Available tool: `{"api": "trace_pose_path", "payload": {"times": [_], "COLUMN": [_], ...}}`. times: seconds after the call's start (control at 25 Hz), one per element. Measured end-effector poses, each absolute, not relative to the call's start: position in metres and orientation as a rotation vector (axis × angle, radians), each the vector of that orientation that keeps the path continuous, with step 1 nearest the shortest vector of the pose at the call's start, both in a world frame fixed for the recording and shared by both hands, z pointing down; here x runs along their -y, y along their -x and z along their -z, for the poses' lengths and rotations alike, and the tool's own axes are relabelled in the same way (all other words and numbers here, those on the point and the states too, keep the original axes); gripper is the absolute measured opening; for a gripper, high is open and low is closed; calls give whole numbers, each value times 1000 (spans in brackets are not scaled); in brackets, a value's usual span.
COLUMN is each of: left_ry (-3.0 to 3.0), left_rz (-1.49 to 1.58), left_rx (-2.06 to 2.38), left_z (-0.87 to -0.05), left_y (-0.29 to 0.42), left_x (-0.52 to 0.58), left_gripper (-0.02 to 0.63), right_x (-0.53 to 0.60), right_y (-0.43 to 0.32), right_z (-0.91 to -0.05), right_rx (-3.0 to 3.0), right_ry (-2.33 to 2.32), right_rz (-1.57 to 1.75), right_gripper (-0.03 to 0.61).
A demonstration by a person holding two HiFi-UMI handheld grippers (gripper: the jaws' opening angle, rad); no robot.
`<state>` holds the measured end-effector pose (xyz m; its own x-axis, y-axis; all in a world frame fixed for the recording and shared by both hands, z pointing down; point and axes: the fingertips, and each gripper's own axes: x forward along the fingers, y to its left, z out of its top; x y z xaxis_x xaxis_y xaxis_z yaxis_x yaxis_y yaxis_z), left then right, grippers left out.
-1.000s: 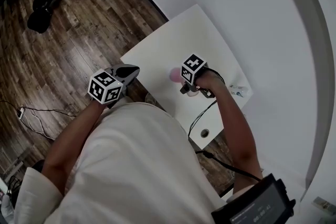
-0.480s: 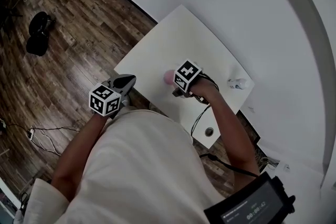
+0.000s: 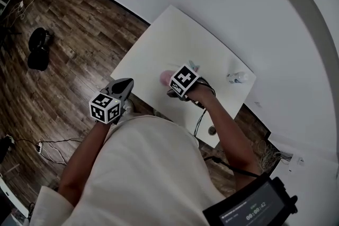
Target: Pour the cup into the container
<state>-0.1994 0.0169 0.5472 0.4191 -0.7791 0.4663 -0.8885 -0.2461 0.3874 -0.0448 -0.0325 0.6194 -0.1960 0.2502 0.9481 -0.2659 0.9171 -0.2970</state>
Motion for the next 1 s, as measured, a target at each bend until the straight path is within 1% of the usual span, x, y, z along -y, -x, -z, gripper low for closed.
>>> {"api": "trace_pose_path", "payload": {"times": [0.32,0.68,1.0], "left_ry": [-2114,-2140,-2105], "left_rz": [-260,-198,-105], "left_rx": [1506,1610,1595], "left_z": [-523,-501,-485], "left_y": [182,171,154], "left_x": [-5,6,5], "left_gripper": [9,9,9], "right_x": [35,33,31], "right_y": [37,30,28], "right_z": [-600,-588,-573], "right_rx": [1810,1908,1993], "right_ry": [-48,-73,-70], "right_rz": [-463,-436,-393], "right_gripper": [379,379,379]}}
